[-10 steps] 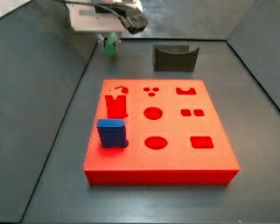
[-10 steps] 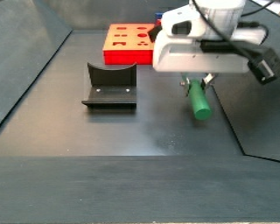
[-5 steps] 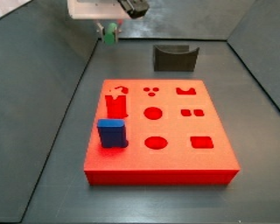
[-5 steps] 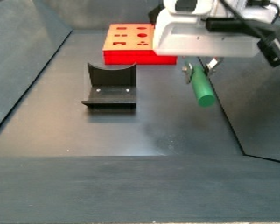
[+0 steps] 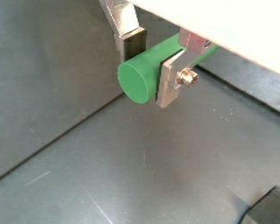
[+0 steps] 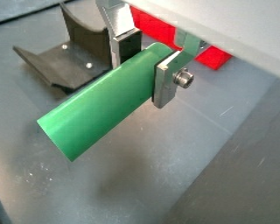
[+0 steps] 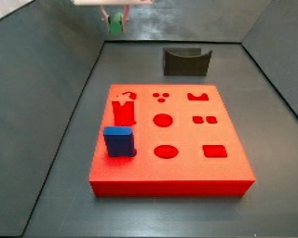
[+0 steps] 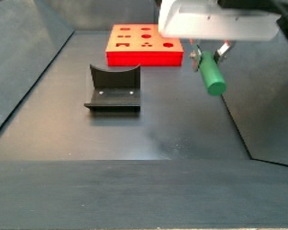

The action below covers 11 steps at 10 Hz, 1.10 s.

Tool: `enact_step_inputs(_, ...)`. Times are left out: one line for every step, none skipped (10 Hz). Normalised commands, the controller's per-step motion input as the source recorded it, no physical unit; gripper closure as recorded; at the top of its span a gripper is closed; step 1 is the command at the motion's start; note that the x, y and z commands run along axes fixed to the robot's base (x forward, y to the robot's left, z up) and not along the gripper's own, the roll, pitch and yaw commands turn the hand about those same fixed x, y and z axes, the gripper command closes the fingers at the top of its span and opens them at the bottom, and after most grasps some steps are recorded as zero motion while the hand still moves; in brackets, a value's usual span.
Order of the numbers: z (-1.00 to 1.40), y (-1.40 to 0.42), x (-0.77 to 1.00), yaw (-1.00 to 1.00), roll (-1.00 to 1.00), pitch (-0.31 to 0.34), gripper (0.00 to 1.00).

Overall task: Pick up the round object. Move up. Place the round object on the fixture. Regrasp the round object. Move to above the board. Insert the round object.
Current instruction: Place the round object on the fixture.

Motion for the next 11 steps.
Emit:
enact_step_inputs(1.00,0.01,-0.04,0.01,0.14,0.072,1.00)
enact_step_inputs(1.00,0.01,-0.04,0.01,0.15,0.075,1.00)
enact_step_inputs(0.92,0.00,-0.03,0.02,0.15,0.078,1.00)
enact_step_inputs(0.81,0.00,-0.03,0.02,0.15,0.078,1.00)
enact_step_inputs(0.73,0.01,-0.02,0.02,0.14,0.078,1.00)
enact_step_inputs(0.52,0.01,-0.01,0.02,0.11,0.080,1.00)
enact_step_inputs(0.43,0.01,-0.01,0.02,0.10,0.083,1.00)
enact_step_inputs(0.20,0.01,-0.01,0.02,0.11,0.091,1.00)
enact_step_inputs(0.06,-0.58,1.00,0.07,-0.20,0.419,1.00)
enact_step_inputs(0.03,-0.57,1.00,0.06,-0.20,0.421,1.00)
enact_step_inputs(0.03,-0.53,1.00,0.06,-0.20,0.384,1.00)
